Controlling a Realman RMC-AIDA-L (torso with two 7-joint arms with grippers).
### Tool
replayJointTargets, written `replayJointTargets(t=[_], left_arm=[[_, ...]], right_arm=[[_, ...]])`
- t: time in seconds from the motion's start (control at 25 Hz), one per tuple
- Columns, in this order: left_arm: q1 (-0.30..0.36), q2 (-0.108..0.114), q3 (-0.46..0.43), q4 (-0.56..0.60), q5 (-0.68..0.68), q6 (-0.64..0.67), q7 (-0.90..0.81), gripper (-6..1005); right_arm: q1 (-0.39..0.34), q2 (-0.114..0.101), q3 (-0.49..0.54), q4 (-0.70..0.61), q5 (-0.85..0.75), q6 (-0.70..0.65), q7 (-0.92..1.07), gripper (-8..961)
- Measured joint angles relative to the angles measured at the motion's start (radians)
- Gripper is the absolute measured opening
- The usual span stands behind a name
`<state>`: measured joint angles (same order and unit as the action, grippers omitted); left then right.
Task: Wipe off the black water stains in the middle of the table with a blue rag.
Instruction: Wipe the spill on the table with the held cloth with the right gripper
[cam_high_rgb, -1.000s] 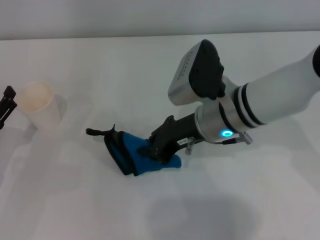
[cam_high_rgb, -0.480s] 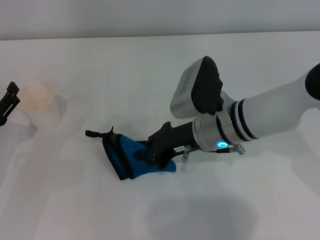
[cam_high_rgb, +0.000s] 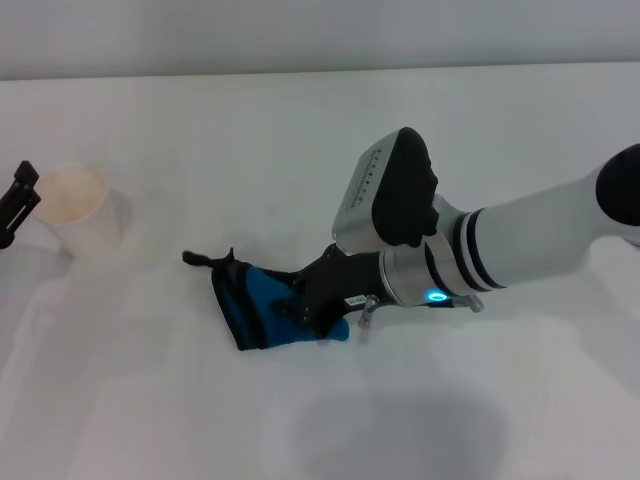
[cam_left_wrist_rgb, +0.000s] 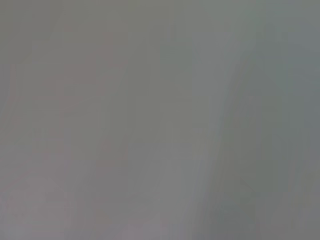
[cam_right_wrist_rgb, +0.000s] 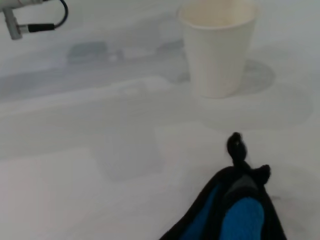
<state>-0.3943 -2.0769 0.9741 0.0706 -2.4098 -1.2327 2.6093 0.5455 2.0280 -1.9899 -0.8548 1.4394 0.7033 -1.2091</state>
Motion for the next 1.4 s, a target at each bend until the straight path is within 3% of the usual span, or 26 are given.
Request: replayJointTargets(t=[0.52,0.76,1.08,1.4], left_arm=[[0.000,0.000,0.000,0.000,0.000,0.003,0.000,892],[0.000,0.000,0.000,0.000,0.000,0.003,0.000,892],[-0.007,0.000,0.000,0.000,0.000,0.002,0.000,891],[-0.003,0.000,0.001,0.000,0.000,0.002,0.000,891]], right_arm=[[-0.003,0.000,-0.028,-0.001,0.003,-0.130,0.006,112],[0.006,0.000,-0.058,-0.010,0.003,-0.068,-0.001,112],[0.049,-0.007,-0.050,0.000,0.001,0.152,-0.007,112],[0.032,-0.008,0.020,0.028,-0.009,0.063,-0.004,109]])
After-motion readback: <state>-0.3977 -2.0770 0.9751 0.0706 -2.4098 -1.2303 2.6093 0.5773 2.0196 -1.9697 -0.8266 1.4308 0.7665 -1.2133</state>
